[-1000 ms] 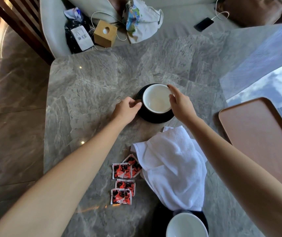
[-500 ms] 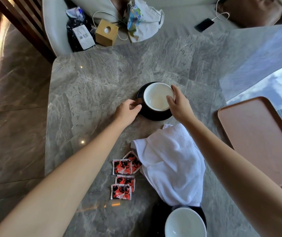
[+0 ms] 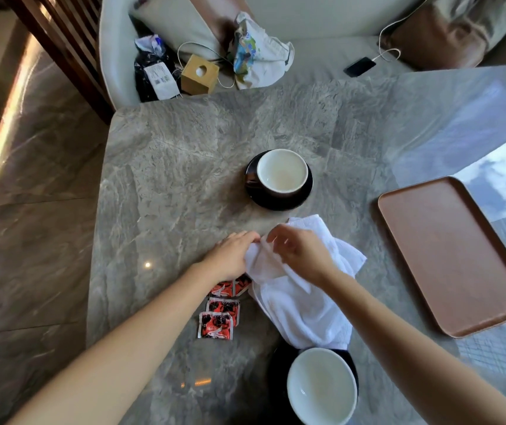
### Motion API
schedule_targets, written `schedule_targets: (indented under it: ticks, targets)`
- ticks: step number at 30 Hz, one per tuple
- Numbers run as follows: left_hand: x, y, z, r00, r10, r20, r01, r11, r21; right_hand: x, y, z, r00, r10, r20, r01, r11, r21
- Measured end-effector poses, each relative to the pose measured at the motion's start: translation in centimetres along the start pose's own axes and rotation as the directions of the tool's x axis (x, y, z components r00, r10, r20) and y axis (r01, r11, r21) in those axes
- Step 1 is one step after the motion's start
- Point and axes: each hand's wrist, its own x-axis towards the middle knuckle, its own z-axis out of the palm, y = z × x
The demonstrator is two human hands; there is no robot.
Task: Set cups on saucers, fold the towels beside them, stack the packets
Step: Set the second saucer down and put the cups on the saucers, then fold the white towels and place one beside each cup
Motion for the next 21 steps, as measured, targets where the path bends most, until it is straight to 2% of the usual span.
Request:
schedule_targets:
  ticks: [2,4,7,9,13,17,21]
  targets:
    - [-0.3,0.1,-0.2,0.999,0.026,0.034,-0.027,0.999,0.032,-1.1,0.3,0.9,0.995,0.041,0.096,-0.041,0.999,0.007]
    - [-0.7,0.3,-0.4,0.999,0.044,0.022,-0.046,0.991,0.127,-2.0,0.7,1.5,0.99,0.041,0.131,-0.04,0.999,-0.013]
    - [-1.3,1.7,-0.9,0.993,0.072,-0.095,-0.055,0.983,0.176,-3.3,1.2,1.7,0.989,0.077,0.124,-0.064,0.992,-0.108]
    - [-1.5,3.4,-1.6,0.974,0.143,-0.174,-0.103,0.97,0.221,-4.1,1.5,1.3,0.989,0.109,0.1,-0.094,0.986,-0.141]
    - [-2.2,7.4,-3.6,0.898,0.298,-0.323,-0.246,0.95,0.193,-5.3,1.1,-0.6,0.997,0.08,0.001,-0.08,0.992,-0.094]
    - [-2.7,11.2,-5.3,0.865,0.261,-0.429,-0.321,0.944,-0.073,-5.6,-0.5,-3.5,0.973,-0.019,-0.23,0.019,1.0,-0.002]
    - [-3.5,13.4,-6.7,0.82,0.312,-0.479,-0.414,0.902,-0.121,-5.9,-1.9,-6.5,0.929,-0.035,-0.369,0.059,0.997,0.053]
